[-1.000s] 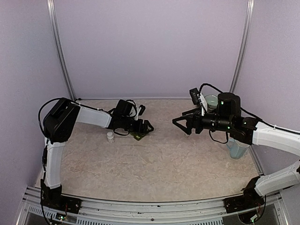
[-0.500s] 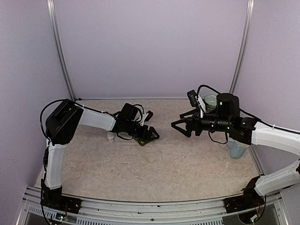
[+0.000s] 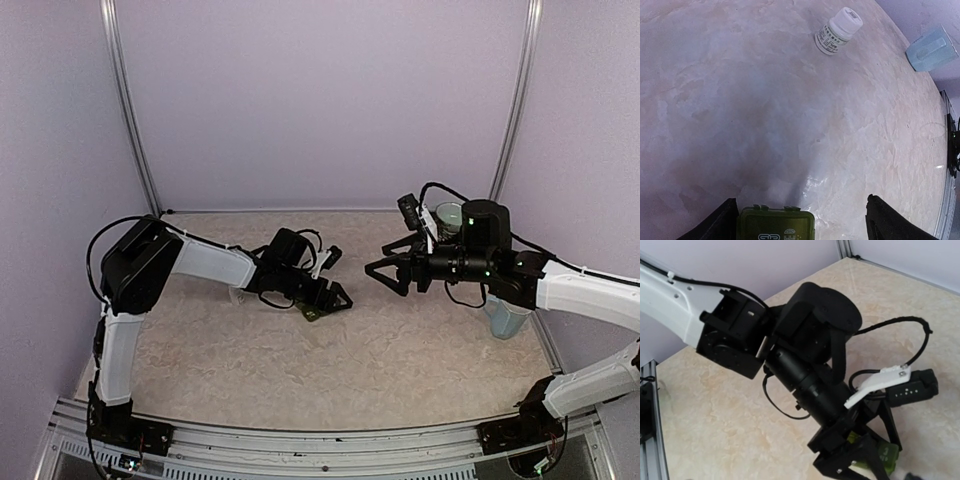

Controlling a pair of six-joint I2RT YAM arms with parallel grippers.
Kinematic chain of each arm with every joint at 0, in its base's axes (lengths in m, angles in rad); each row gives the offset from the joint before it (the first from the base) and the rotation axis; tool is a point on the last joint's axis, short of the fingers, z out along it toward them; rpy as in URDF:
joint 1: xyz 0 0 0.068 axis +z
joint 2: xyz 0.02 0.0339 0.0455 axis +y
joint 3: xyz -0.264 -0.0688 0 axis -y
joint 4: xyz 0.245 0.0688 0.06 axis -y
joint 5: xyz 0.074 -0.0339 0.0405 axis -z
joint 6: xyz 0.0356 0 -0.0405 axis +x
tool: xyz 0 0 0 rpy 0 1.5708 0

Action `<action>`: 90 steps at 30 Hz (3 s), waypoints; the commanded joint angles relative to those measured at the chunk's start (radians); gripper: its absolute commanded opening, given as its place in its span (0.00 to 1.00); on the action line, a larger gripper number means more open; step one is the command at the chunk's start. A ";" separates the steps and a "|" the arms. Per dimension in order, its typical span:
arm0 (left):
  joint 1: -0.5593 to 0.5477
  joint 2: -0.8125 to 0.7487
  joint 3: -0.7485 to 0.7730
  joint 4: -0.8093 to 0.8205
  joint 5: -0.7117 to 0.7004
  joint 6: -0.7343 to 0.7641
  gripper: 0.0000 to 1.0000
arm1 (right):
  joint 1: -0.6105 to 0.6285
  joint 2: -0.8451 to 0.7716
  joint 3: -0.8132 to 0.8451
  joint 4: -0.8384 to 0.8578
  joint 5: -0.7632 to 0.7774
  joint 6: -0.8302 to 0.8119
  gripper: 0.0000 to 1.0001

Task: Sort the pills into containers
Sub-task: Move the pill container to the center of the board, then pick up the pill container from the center of the board.

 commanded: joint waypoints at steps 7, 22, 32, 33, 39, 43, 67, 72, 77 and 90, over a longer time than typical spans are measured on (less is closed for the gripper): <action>-0.041 -0.071 -0.044 0.008 -0.009 0.005 0.85 | -0.007 -0.023 -0.021 0.003 -0.024 -0.024 0.89; -0.005 -0.289 -0.164 0.126 -0.149 -0.107 0.95 | -0.007 0.039 -0.053 0.044 -0.028 -0.059 0.90; 0.044 -0.389 -0.406 0.229 -0.208 -0.223 0.97 | -0.010 0.290 -0.009 0.134 -0.052 -0.003 0.89; 0.044 -0.387 -0.415 0.234 -0.207 -0.224 0.97 | -0.012 0.319 0.004 0.139 -0.056 0.004 0.89; 0.046 -0.378 -0.445 0.238 -0.226 -0.240 0.97 | -0.021 0.472 0.069 0.177 -0.126 -0.023 0.88; 0.048 -0.376 -0.459 0.245 -0.225 -0.247 0.97 | -0.021 0.521 0.128 0.130 -0.144 -0.262 0.93; 0.041 -0.416 -0.517 0.305 -0.203 -0.279 0.96 | -0.088 0.844 0.282 0.072 -0.383 -0.735 1.00; 0.037 -0.415 -0.515 0.304 -0.206 -0.282 0.96 | -0.088 0.882 0.295 0.090 -0.359 -0.729 1.00; 0.031 -0.414 -0.512 0.303 -0.210 -0.284 0.96 | -0.087 0.920 0.325 0.066 -0.359 -0.750 1.00; 0.029 -0.418 -0.518 0.299 -0.218 -0.285 0.96 | -0.044 0.937 0.331 0.028 -0.343 -0.815 1.00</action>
